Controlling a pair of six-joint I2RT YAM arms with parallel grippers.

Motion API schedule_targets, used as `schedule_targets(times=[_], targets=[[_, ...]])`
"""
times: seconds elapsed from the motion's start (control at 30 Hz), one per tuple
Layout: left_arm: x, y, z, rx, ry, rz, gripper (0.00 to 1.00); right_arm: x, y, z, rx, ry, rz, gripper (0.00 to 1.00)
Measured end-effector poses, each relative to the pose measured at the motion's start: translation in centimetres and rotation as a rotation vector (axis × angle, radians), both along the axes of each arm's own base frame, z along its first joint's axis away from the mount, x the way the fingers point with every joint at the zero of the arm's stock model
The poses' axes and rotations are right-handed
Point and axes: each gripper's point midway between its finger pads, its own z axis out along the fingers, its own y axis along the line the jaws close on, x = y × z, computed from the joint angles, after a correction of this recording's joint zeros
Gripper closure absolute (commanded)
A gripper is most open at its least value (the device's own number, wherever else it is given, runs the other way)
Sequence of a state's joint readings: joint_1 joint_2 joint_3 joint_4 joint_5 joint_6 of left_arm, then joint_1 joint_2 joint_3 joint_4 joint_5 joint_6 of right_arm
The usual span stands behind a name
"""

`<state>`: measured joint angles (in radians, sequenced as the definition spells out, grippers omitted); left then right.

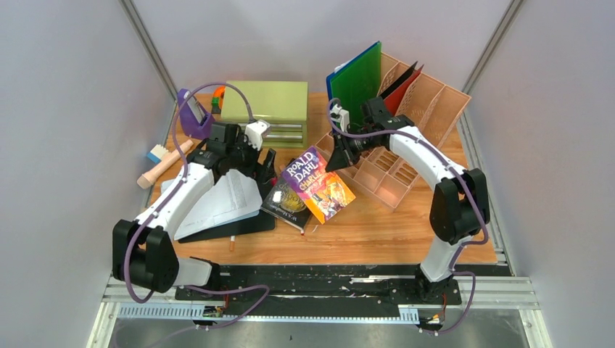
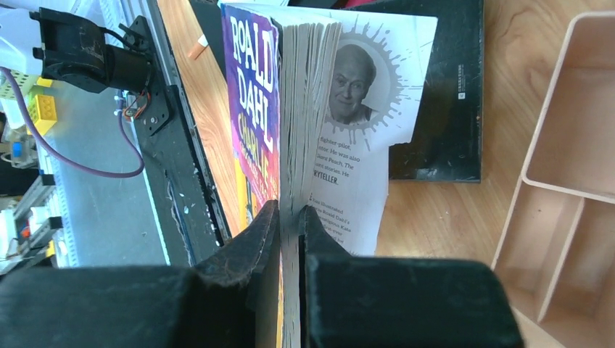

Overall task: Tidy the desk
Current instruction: Pick up the book from the center of the board.

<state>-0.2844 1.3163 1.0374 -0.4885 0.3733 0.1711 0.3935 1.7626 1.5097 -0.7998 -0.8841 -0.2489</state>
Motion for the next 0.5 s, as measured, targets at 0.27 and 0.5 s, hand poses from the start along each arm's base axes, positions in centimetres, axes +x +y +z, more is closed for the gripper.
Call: schedule_targets(times=[0.27,0.5], targets=[[0.3,0.8,-1.3,-0.152,0.144,0.044,0.0,1.5,2.2,-1.5,0.063,0.048,-0.015,1.0],[0.4,1.5,-1.8,-0.295,0.258,0.078,0.0,3.1,4.1,-0.9,0.141,0.085,0.004,1.0]])
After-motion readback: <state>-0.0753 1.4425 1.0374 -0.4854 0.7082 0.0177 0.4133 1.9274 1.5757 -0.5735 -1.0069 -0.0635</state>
